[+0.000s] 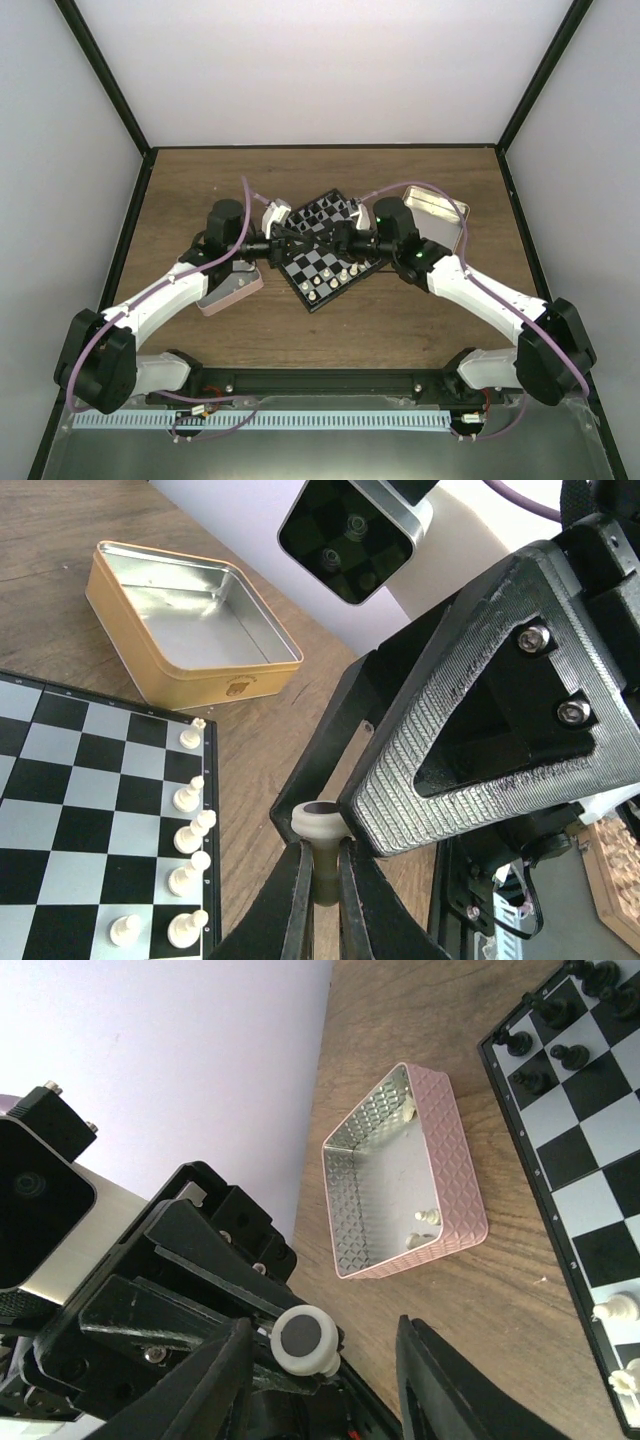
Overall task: Set up the chess pieces on the board
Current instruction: Place the chess piece on the chessboard.
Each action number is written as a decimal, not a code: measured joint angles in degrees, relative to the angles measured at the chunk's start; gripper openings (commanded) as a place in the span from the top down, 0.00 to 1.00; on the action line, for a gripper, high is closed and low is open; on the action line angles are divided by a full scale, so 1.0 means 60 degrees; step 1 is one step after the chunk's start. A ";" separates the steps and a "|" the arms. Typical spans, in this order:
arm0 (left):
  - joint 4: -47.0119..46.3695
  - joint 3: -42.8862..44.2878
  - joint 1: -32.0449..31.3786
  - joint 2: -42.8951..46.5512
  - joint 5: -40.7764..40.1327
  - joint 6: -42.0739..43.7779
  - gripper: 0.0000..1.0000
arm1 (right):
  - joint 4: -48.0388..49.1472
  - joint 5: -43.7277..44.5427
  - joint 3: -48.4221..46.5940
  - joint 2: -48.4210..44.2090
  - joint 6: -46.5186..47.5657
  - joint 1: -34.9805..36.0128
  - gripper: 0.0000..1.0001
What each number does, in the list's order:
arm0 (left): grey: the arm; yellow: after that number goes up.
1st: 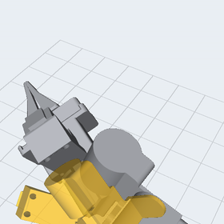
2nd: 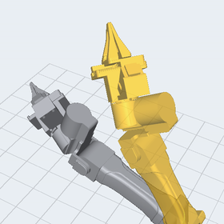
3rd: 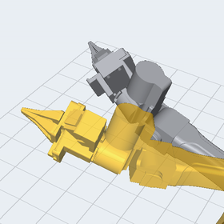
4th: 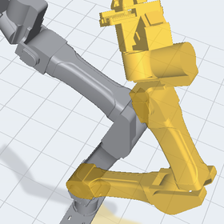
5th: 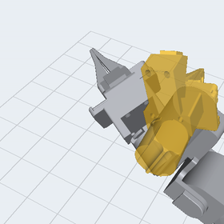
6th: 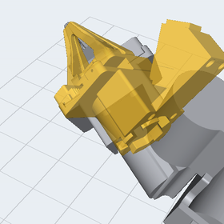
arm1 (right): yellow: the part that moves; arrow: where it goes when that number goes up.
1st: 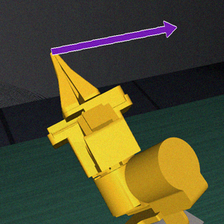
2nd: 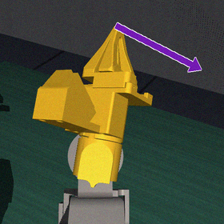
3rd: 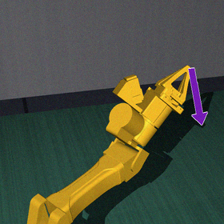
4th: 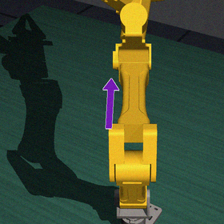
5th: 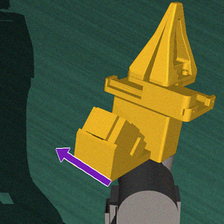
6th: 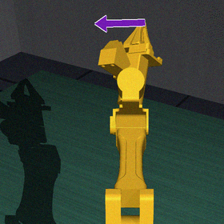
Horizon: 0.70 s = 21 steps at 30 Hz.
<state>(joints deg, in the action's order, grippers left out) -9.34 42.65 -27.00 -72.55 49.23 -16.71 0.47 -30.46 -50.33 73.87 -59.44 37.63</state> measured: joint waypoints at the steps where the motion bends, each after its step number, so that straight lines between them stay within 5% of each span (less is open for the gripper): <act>1: 0.0004 0.0000 0.0000 0.0000 0.0011 0.0000 0.96 | 0.0000 -0.0025 -0.0004 0.0011 -0.0004 0.0000 0.64; 14: 0.0153 -0.0004 0.0000 0.0106 0.0066 0.0007 0.94 | 0.0324 -0.0433 -0.0248 0.0441 -0.0455 0.0000 0.85; 16: 0.0153 -0.0004 0.0000 0.0120 0.0066 0.0004 0.86 | 0.0382 -0.0430 -0.0248 0.0441 -0.0535 0.0000 0.88; 19: 0.0142 -0.0004 0.0000 0.0149 0.0033 -0.0171 0.57 | 0.0514 -0.0397 -0.0233 0.0441 -0.0827 0.0000 0.92; 21: 0.0066 -0.0011 -0.0007 0.0208 -0.0018 -0.0368 0.51 | 0.0699 -0.0368 -0.0160 0.0437 -0.1155 0.0000 0.92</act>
<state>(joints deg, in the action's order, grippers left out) -8.95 42.59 -27.05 -71.31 49.12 -18.92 4.67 -32.67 -51.29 76.49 -66.37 37.63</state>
